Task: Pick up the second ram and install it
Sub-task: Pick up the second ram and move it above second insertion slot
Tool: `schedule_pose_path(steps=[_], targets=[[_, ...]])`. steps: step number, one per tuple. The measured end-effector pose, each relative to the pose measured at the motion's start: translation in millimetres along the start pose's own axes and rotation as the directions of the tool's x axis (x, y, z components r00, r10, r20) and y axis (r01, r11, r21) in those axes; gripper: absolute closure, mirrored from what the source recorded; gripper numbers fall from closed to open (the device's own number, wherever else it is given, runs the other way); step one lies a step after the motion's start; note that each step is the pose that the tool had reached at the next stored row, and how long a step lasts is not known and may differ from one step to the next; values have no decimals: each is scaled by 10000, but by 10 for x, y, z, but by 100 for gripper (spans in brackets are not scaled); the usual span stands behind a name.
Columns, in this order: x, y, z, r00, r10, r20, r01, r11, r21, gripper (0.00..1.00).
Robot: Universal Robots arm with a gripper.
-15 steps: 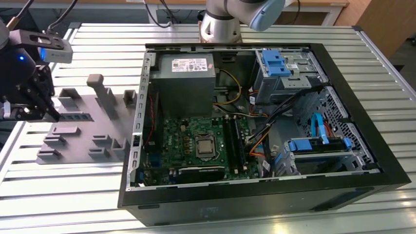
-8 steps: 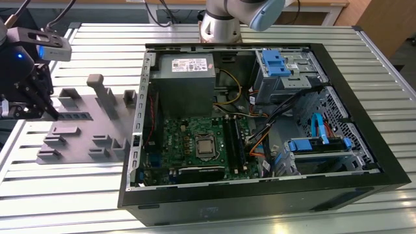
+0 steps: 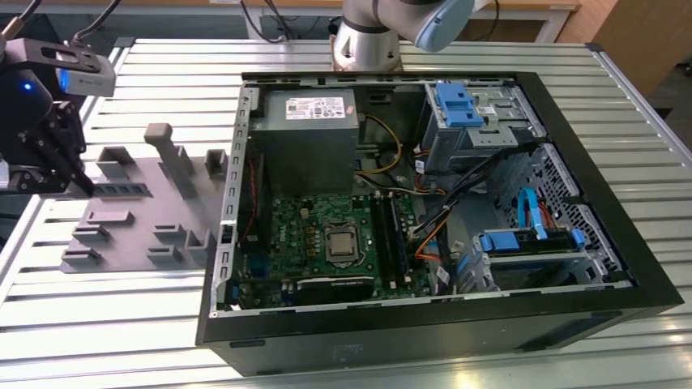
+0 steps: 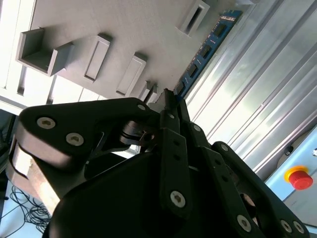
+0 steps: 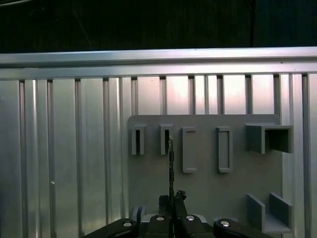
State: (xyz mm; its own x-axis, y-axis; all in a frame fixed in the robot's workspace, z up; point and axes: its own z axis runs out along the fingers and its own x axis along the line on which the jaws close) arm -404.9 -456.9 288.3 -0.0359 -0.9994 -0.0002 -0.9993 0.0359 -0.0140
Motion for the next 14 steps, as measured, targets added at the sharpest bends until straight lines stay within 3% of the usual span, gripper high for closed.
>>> schedule_pose_path(steps=[14], targets=[[0,-3,-193,10000,0,1,0,10000,1,86]])
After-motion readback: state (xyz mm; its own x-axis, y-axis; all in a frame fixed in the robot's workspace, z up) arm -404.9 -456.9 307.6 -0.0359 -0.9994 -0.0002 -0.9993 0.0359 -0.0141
